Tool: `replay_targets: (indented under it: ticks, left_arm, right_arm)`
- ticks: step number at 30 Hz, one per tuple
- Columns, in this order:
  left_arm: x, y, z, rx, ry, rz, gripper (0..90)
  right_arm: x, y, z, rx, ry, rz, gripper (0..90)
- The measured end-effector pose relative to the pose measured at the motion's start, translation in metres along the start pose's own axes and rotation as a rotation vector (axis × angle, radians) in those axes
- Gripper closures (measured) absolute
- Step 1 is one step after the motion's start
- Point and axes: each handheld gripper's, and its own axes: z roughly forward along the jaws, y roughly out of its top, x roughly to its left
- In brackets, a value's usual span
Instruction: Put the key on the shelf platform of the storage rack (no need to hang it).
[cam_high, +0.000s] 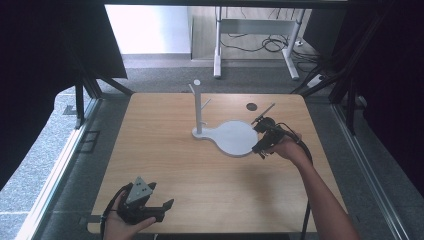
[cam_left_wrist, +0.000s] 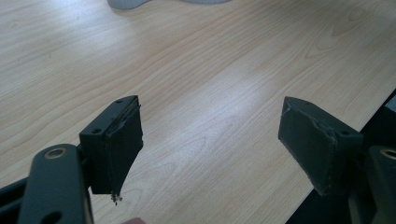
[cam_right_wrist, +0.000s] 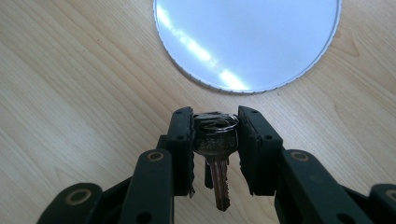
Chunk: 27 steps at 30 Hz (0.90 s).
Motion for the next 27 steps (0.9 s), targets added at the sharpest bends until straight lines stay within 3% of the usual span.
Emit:
replay_targets:
  ticks: [14, 27]
  left_arm:
    - [0.001, 0.000, 0.000, -0.002, -0.004, -0.002, 22.2]
    - [-0.002, 0.001, 0.002, 0.001, -0.016, 0.009, 22.1]
  right_arm:
    - [-0.006, 0.018, 0.007, -0.009, 0.002, 0.009, 67.8]
    - [-0.006, 0.037, 0.023, 0.021, 0.007, 0.003, 67.8]
